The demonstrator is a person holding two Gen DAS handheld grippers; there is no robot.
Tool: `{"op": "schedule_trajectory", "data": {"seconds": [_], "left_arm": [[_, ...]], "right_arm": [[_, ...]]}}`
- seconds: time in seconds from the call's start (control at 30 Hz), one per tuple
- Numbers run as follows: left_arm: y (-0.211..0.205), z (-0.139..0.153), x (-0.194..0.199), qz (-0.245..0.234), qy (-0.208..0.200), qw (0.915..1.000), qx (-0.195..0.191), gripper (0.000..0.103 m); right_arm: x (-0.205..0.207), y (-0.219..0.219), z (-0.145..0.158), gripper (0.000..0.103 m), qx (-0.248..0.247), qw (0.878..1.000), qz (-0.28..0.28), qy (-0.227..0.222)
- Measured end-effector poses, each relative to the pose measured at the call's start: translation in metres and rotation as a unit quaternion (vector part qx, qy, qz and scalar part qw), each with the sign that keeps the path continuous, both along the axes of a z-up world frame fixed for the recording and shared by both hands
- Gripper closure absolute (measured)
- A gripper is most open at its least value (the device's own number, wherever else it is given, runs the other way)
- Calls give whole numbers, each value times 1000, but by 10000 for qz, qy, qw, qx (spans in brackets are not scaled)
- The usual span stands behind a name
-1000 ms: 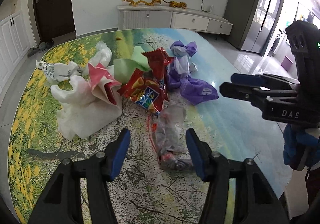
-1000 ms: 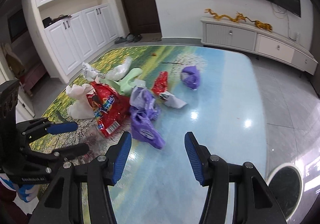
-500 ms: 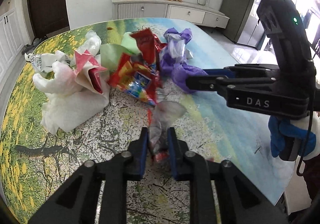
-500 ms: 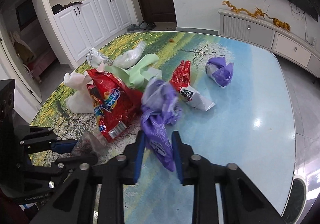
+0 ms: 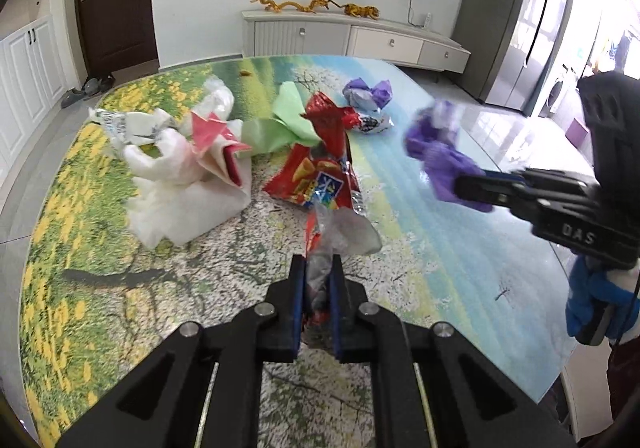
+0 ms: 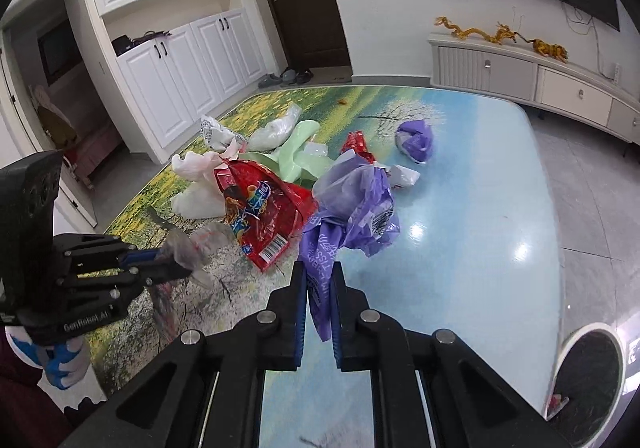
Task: Collect trash
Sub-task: 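Carry the purple bag and clear bottle over the trash bin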
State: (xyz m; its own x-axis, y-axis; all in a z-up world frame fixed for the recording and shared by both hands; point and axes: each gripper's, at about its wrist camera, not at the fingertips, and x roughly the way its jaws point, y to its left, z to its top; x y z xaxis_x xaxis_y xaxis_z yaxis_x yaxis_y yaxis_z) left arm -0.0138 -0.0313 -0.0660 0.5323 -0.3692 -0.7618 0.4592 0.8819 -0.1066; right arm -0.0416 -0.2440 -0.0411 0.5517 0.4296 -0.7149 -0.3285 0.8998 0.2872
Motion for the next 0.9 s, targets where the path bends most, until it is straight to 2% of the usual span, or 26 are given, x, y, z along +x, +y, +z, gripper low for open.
{"op": "schedule_trajectory", "data": {"seconds": [0.17,0.3,0.53,0.77,0.9], "left_arm": [[3,17,-5,31,-141,9999,-85,93],[-14,30,-4,-160,-260,9995,-76,93],[-86,45,-1,-855,-475,9952,62,93],[-167,50,-3,-1517,-494,9871,155,93],[-222,50,-4,-1933,-456,9798,247,93]], "right_arm": [[-22,-29,11,93,-21,9990,-421,-138],[-38,-64,15,93,-108,9963,-840,-169],[-75,-135,1,93,-131,9843,-1758,-29],[-120,-209,-14,93,-89,9640,-2655,77],[-132,-245,-24,93,-54,9526,-3037,177]]}}
